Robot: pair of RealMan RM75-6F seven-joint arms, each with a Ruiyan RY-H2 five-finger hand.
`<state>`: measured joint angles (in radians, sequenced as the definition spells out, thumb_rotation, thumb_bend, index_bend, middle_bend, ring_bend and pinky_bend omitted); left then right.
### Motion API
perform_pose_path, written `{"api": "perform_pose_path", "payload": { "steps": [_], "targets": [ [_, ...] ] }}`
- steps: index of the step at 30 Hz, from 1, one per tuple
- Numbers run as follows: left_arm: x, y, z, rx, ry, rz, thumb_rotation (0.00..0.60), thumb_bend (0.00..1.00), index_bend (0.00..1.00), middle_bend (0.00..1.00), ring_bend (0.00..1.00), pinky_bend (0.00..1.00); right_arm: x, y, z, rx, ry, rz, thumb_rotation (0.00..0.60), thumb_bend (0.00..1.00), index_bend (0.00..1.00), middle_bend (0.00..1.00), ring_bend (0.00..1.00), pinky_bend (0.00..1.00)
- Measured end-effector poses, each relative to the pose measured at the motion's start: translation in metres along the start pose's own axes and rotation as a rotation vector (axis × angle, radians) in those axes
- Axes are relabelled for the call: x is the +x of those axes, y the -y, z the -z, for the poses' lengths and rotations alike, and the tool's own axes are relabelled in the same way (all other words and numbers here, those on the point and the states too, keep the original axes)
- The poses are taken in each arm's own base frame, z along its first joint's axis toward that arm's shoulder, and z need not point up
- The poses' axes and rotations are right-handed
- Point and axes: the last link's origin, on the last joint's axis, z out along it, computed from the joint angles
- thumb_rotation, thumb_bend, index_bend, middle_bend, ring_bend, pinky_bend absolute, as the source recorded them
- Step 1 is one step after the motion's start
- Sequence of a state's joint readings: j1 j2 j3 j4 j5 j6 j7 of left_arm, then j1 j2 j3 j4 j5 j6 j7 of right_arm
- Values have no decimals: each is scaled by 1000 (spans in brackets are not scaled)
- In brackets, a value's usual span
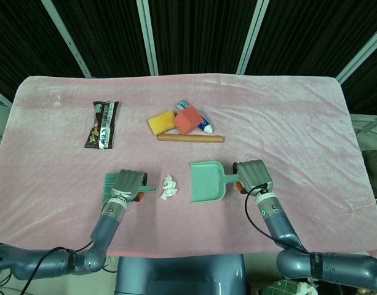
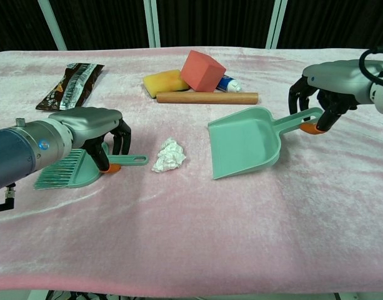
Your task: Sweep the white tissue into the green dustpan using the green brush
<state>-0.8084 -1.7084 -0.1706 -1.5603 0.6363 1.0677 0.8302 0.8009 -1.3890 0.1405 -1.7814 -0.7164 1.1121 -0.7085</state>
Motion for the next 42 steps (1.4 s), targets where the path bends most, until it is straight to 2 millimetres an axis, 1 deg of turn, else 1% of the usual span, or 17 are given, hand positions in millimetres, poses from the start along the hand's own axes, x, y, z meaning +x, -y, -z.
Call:
{"api": "perform_pose_path", "payload": {
  "steps": [4,12,22,29,36,42],
  "targets": [
    [1,-1,0,-8,-9,10,600,387,571,592,917,1000,0,0,1,-1,1,4,600,512,720,727,738,808],
    [15,-8,2,-91,-84,82,600,406,596,618,921,1000,4,2,4,4,-10,14,600,512,720,728,738,808],
    [35,-16,12,-244,-147,255,600,406,600,623,921,1000,12,11,11,6,-29,70,600,512,724,731,739,808],
    [43,-27,12,-320,-172,377,600,406,600,624,921,1000,14,19,18,-1,5,121,600,512,726,732,740,808],
    [44,-43,6,-371,-194,482,600,406,599,625,921,1000,13,20,19,-7,30,159,600,513,730,735,742,808],
    [37,-58,-4,-401,-195,519,600,406,601,625,921,1000,13,21,17,-14,42,153,600,513,730,735,742,809]
  ]
}}
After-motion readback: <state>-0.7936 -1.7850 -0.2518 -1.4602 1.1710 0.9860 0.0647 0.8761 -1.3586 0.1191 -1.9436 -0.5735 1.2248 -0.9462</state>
